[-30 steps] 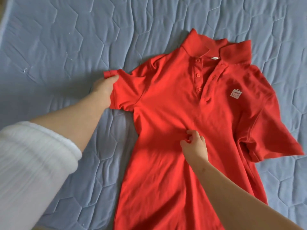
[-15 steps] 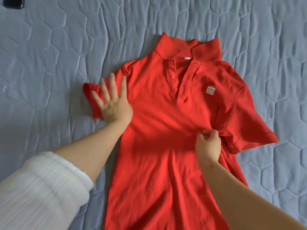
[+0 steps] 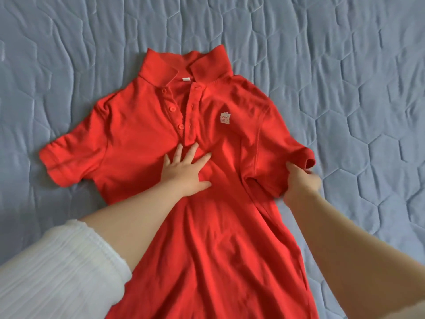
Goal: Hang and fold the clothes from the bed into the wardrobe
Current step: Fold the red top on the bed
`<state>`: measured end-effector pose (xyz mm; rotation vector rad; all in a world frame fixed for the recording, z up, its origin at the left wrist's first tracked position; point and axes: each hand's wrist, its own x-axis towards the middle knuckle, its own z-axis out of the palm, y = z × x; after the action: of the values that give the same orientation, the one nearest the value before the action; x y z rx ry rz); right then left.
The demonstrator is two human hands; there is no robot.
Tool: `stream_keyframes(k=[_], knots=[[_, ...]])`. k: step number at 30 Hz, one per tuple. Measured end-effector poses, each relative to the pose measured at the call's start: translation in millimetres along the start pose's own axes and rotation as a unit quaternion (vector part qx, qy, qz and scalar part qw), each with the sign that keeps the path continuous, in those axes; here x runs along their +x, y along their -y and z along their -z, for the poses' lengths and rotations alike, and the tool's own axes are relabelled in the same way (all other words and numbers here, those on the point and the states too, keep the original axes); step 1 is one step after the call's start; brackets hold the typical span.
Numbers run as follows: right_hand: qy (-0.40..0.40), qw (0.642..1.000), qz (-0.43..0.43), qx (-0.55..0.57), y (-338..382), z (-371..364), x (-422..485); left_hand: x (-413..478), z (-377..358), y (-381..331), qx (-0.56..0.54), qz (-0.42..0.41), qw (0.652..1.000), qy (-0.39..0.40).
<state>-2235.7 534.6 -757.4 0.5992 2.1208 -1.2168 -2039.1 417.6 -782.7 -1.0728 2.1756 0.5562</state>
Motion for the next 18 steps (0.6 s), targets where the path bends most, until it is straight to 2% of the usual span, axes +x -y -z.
stream_keyframes(k=[4,6,8,10,11,14,15,16,18], knots=[[-0.079,0.978,0.191,-0.013,45,5,13,-7,7,-6,-0.017,0.018,0.999,-0.027],[-0.070,0.964,0.254,-0.032,67,8,20,-10,9,-14,-0.030,0.020,0.996,-0.087],[-0.029,0.963,0.259,-0.062,74,8,26,-13,10,-26,-0.039,0.028,0.983,-0.179],[0.020,0.980,0.180,-0.078,68,8,31,-12,13,-38,-0.031,0.024,0.970,-0.239],[0.027,0.989,0.117,-0.089,62,8,34,-10,15,-43,-0.031,0.008,0.974,-0.225],[0.032,0.994,-0.059,-0.084,45,11,35,0,21,-59,-0.027,-0.030,0.998,-0.047],[0.049,0.992,-0.100,-0.059,40,11,32,3,24,-64,-0.019,-0.025,0.999,-0.014],[0.069,0.988,-0.131,-0.042,36,10,28,6,28,-67,-0.021,-0.017,0.999,-0.028],[0.126,0.976,-0.173,-0.025,29,5,23,13,41,-75,-0.059,-0.006,0.985,-0.159]])
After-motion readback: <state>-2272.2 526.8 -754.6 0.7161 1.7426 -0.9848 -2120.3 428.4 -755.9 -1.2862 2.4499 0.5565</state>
